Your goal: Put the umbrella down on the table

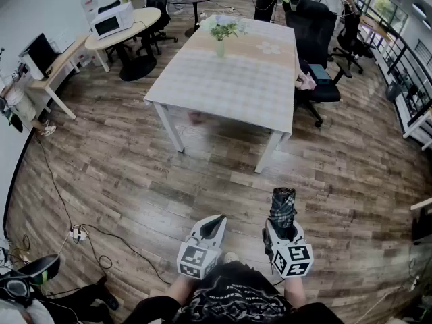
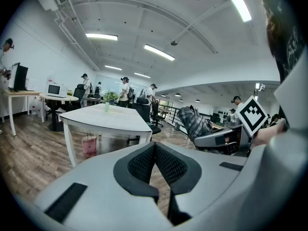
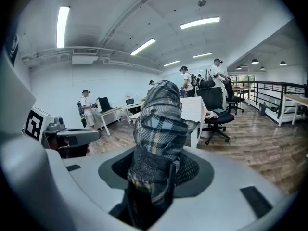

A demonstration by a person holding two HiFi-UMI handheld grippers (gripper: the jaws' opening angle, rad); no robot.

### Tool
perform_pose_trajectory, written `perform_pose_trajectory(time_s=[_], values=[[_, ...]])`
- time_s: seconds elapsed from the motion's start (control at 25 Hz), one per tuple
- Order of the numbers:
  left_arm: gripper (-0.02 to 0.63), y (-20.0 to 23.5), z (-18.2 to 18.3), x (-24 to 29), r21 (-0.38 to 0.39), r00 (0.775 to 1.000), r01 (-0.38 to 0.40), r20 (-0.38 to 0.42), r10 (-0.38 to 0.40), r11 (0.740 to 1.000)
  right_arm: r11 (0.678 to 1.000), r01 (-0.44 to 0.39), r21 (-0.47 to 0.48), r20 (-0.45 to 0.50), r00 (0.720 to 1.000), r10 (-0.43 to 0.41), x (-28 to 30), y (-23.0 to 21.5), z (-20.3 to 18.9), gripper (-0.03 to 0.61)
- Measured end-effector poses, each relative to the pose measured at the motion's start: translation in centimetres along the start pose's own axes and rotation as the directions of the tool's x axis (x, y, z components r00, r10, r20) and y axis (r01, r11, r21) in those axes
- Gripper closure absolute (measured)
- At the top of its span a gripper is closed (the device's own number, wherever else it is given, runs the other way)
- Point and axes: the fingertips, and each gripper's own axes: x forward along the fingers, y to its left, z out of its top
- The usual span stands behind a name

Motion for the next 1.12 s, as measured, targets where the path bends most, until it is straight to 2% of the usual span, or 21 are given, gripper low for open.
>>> perform_pose_trajectory(time_s=[0.24, 0.64, 1.12], values=[[0.594, 0.0, -0.4, -0.5, 0.001, 1.0, 0.003, 0.002, -0.003, 1.0, 1.0, 0.002, -0.001, 0.006, 1.0, -0.002, -0.2, 0.7, -0.4, 0.368], [0.594, 2.7, 1.5, 0.0, 0.006, 0.999, 0.037, 0.025, -0.037, 0.999, 0.999, 0.002, 0.047, 0.041, 0.999, -0.004, 1.8, 2.7, 1.2, 0.359], [0.594, 8.6, 1.1, -0.3, 0.031, 0.997, 0.082, 0.005, -0.082, 0.996, 0.997, 0.017, 0.075, 0.073, 0.997, -0.022, 6.2, 7.0, 1.3, 0.357]])
